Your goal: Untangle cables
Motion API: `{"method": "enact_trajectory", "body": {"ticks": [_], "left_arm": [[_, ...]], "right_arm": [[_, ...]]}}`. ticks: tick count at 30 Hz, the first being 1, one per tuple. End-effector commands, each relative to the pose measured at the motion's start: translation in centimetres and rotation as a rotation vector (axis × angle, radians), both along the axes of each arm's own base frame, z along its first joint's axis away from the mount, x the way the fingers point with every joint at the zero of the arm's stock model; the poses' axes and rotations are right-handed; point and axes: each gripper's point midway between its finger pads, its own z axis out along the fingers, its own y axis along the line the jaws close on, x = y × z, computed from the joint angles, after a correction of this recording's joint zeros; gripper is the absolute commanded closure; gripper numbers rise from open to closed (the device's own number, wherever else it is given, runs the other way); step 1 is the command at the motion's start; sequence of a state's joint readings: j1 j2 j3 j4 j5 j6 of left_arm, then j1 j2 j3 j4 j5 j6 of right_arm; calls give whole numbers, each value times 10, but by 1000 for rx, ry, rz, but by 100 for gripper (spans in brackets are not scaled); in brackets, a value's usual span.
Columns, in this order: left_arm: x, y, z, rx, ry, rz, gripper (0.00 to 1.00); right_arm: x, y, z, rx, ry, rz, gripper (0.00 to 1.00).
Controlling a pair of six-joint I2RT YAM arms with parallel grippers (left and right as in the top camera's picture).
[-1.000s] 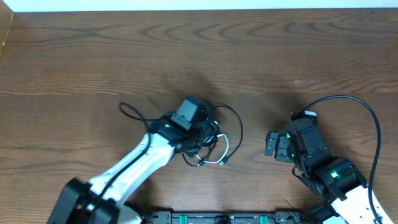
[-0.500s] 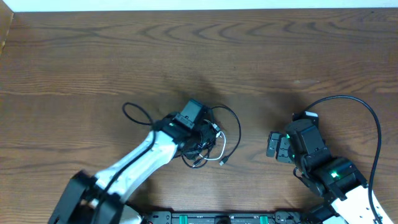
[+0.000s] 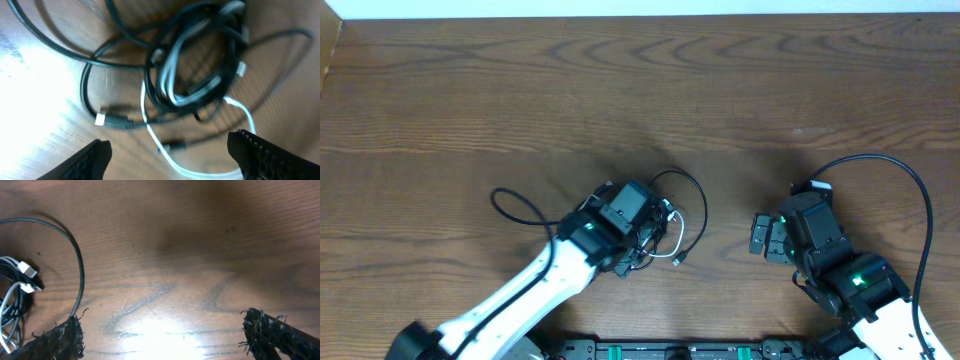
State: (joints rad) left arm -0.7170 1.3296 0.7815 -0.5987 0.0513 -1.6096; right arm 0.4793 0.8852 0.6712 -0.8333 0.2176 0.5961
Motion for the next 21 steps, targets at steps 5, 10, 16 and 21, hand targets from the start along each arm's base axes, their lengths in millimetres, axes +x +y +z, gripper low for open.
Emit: {"method": "enact_trajectory", "body": {"ticks": [5,10,16,21], "left_arm": [[17,6,-48,119,15,99,29],[23,13,-60,181,0,92,92],[35,2,-32,195,-119,-195,92],[50,-8,30,187,-363,-514,92]], "right_arm": [[-8,4,-4,39,48,5,1],[-14,17,-6,102,81,44,1],[-19,26,-7,146,108,71,1],[-22,34,-6,219,132,39,1]]}}
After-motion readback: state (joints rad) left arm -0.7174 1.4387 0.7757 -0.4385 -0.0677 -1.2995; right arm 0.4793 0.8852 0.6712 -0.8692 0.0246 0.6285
